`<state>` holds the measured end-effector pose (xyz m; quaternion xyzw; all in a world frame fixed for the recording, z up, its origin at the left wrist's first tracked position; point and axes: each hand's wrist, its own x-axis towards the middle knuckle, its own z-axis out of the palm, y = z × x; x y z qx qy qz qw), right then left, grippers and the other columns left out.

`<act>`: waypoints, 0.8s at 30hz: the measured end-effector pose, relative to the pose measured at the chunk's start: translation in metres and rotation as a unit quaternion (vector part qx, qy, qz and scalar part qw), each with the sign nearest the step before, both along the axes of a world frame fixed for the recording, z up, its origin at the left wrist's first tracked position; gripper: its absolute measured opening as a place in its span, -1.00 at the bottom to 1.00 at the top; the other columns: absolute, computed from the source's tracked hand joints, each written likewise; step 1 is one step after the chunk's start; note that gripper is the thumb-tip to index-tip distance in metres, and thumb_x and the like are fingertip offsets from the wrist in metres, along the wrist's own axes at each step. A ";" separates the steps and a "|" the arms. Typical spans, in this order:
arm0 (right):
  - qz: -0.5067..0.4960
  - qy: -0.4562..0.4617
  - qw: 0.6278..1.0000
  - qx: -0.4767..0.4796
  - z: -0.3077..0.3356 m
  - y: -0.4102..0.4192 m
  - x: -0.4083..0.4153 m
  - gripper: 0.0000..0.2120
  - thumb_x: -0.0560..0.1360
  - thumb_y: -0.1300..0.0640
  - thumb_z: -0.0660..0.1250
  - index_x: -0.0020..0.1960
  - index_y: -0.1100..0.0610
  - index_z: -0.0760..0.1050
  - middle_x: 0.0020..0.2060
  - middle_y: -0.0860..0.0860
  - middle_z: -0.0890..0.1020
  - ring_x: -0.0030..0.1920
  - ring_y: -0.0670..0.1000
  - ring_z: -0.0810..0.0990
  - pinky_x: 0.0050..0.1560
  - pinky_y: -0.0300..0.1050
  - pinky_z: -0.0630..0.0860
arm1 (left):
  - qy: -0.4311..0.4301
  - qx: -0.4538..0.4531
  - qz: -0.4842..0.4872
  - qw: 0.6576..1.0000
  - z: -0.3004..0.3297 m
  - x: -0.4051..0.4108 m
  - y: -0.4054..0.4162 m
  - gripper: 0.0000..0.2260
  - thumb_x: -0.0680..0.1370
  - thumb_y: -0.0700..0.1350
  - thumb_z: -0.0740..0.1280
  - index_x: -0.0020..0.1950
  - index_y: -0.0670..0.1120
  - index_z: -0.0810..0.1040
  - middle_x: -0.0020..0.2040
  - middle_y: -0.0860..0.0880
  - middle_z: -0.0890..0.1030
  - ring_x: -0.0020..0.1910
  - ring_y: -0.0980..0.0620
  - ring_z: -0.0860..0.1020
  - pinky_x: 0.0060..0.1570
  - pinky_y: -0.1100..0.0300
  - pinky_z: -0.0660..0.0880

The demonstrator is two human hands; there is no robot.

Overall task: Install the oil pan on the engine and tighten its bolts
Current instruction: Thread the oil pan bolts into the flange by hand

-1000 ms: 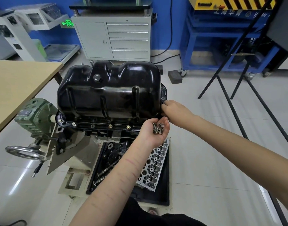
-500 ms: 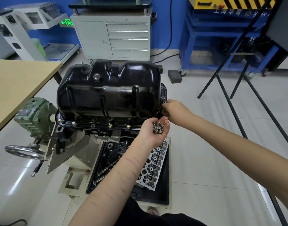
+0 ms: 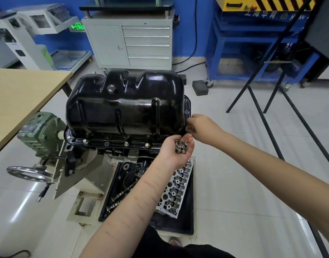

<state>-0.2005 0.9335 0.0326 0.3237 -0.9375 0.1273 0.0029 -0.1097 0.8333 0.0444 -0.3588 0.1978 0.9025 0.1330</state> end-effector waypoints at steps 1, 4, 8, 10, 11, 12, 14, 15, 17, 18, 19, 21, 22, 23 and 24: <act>0.000 0.011 1.000 0.012 -0.001 0.000 -0.001 -0.82 0.52 0.17 0.24 -0.07 0.31 0.46 -0.11 0.20 0.50 -0.06 0.19 0.50 -0.23 -0.12 0.29 | 0.000 0.000 0.000 1.000 0.000 0.000 0.000 -0.71 0.59 -0.21 0.14 -0.25 -0.31 0.52 -0.48 -0.13 0.57 -0.60 0.03 0.53 -0.60 0.27 0.50; 0.001 0.034 0.999 0.034 -0.002 -0.001 -0.001 -0.78 0.53 0.12 0.22 -0.01 0.30 0.45 -0.05 0.21 0.51 0.00 0.17 0.48 -0.23 -0.12 0.28 | -0.001 0.001 0.001 1.000 0.001 -0.001 0.001 -0.69 0.59 -0.20 0.13 -0.26 -0.30 0.51 -0.50 -0.12 0.57 -0.61 0.04 0.53 -0.60 0.27 0.49; -0.005 0.038 0.998 0.040 -0.002 -0.001 0.000 -0.78 0.53 0.12 0.22 0.03 0.28 0.43 -0.02 0.19 0.50 0.03 0.15 0.48 -0.24 -0.15 0.26 | 0.000 0.002 -0.001 1.000 0.001 0.000 0.001 -0.69 0.59 -0.20 0.13 -0.26 -0.30 0.51 -0.50 -0.12 0.56 -0.62 0.04 0.52 -0.61 0.27 0.49; -0.009 0.036 0.998 0.043 -0.002 -0.002 0.001 -0.78 0.54 0.12 0.22 0.03 0.28 0.44 -0.02 0.19 0.50 0.04 0.16 0.47 -0.23 -0.14 0.27 | -0.001 0.002 0.001 1.000 0.001 0.000 0.001 -0.69 0.59 -0.20 0.13 -0.26 -0.30 0.51 -0.49 -0.12 0.57 -0.61 0.03 0.52 -0.61 0.27 0.49; -0.009 0.032 0.999 0.042 -0.001 -0.002 0.001 -0.79 0.54 0.13 0.22 0.02 0.29 0.44 -0.03 0.20 0.50 0.03 0.17 0.47 -0.22 -0.12 0.27 | -0.002 0.003 0.001 1.000 0.001 0.000 0.001 -0.69 0.59 -0.20 0.13 -0.26 -0.30 0.51 -0.49 -0.12 0.57 -0.61 0.03 0.52 -0.60 0.27 0.49; -0.005 0.026 0.999 0.038 -0.001 -0.003 0.001 -0.81 0.54 0.16 0.21 -0.01 0.30 0.45 -0.04 0.21 0.50 0.02 0.18 0.47 -0.22 -0.10 0.28 | -0.002 0.004 0.001 1.000 0.001 0.000 0.001 -0.69 0.59 -0.20 0.13 -0.26 -0.30 0.51 -0.49 -0.12 0.57 -0.61 0.03 0.52 -0.60 0.27 0.50; 0.009 0.010 0.999 0.029 0.001 -0.003 0.001 -0.86 0.52 0.23 0.20 -0.09 0.32 0.45 -0.08 0.22 0.49 -0.02 0.19 0.48 -0.21 -0.05 0.32 | -0.001 0.006 0.001 1.000 0.002 0.001 0.001 -0.69 0.59 -0.20 0.14 -0.27 -0.30 0.52 -0.49 -0.12 0.57 -0.61 0.03 0.53 -0.60 0.27 0.50; 0.014 0.003 1.000 0.027 0.002 -0.003 0.001 -0.87 0.50 0.26 0.20 -0.11 0.32 0.45 -0.09 0.21 0.48 -0.04 0.19 0.48 -0.21 -0.04 0.34 | -0.001 0.007 0.002 1.000 0.002 0.002 0.002 -0.69 0.59 -0.20 0.14 -0.27 -0.31 0.52 -0.49 -0.13 0.57 -0.61 0.03 0.53 -0.59 0.26 0.51; 0.018 -0.001 0.999 0.026 0.004 -0.003 0.001 -0.89 0.49 0.28 0.19 -0.13 0.31 0.45 -0.10 0.20 0.47 -0.05 0.16 0.48 -0.21 -0.04 0.35 | -0.002 0.006 0.002 1.000 0.002 0.002 0.002 -0.69 0.59 -0.20 0.14 -0.27 -0.31 0.52 -0.49 -0.13 0.57 -0.61 0.03 0.53 -0.59 0.26 0.51; 0.019 0.003 0.999 0.029 0.004 -0.003 0.001 -0.89 0.50 0.27 0.19 -0.12 0.31 0.45 -0.10 0.20 0.47 -0.04 0.16 0.48 -0.21 -0.05 0.35 | -0.002 0.005 0.002 1.000 0.002 0.002 0.001 -0.69 0.59 -0.20 0.14 -0.27 -0.31 0.52 -0.49 -0.13 0.57 -0.61 0.03 0.53 -0.59 0.27 0.51; 0.020 0.011 0.999 0.036 0.003 -0.003 0.000 -0.87 0.51 0.25 0.19 -0.10 0.31 0.45 -0.08 0.20 0.48 -0.02 0.16 0.48 -0.21 -0.06 0.34 | -0.002 0.005 0.002 1.000 0.002 0.002 0.001 -0.69 0.59 -0.20 0.14 -0.27 -0.31 0.52 -0.49 -0.13 0.57 -0.61 0.03 0.53 -0.60 0.27 0.50; 0.024 0.039 0.997 0.065 0.002 -0.004 -0.001 -0.82 0.55 0.19 0.17 -0.03 0.31 0.45 -0.03 0.19 0.49 0.04 0.16 0.46 -0.21 -0.09 0.31 | -0.003 0.006 0.002 1.000 0.002 0.002 0.001 -0.69 0.59 -0.19 0.14 -0.26 -0.30 0.52 -0.49 -0.13 0.57 -0.61 0.03 0.53 -0.60 0.27 0.50; 0.025 0.054 0.995 0.078 0.001 -0.004 -0.002 -0.80 0.56 0.16 0.17 0.00 0.30 0.45 -0.01 0.18 0.49 0.07 0.15 0.45 -0.20 -0.10 0.29 | -0.003 0.006 0.002 1.000 0.002 0.002 0.001 -0.69 0.59 -0.19 0.14 -0.26 -0.30 0.52 -0.49 -0.13 0.57 -0.61 0.03 0.53 -0.61 0.27 0.49; 0.025 0.066 0.994 0.086 0.000 -0.004 -0.003 -0.78 0.57 0.13 0.16 0.02 0.29 0.44 0.00 0.17 0.49 0.09 0.15 0.44 -0.20 -0.11 0.27 | -0.003 0.006 0.002 1.000 0.001 0.002 0.001 -0.69 0.59 -0.19 0.14 -0.26 -0.30 0.52 -0.49 -0.13 0.57 -0.61 0.03 0.53 -0.61 0.27 0.49; 0.024 0.073 0.993 0.089 -0.001 -0.003 -0.003 -0.76 0.58 0.11 0.15 0.02 0.29 0.44 0.00 0.16 0.49 0.09 0.15 0.44 -0.21 -0.11 0.27 | -0.003 0.006 0.002 1.000 0.001 0.001 0.001 -0.69 0.59 -0.19 0.14 -0.25 -0.30 0.52 -0.49 -0.13 0.57 -0.61 0.03 0.53 -0.61 0.27 0.49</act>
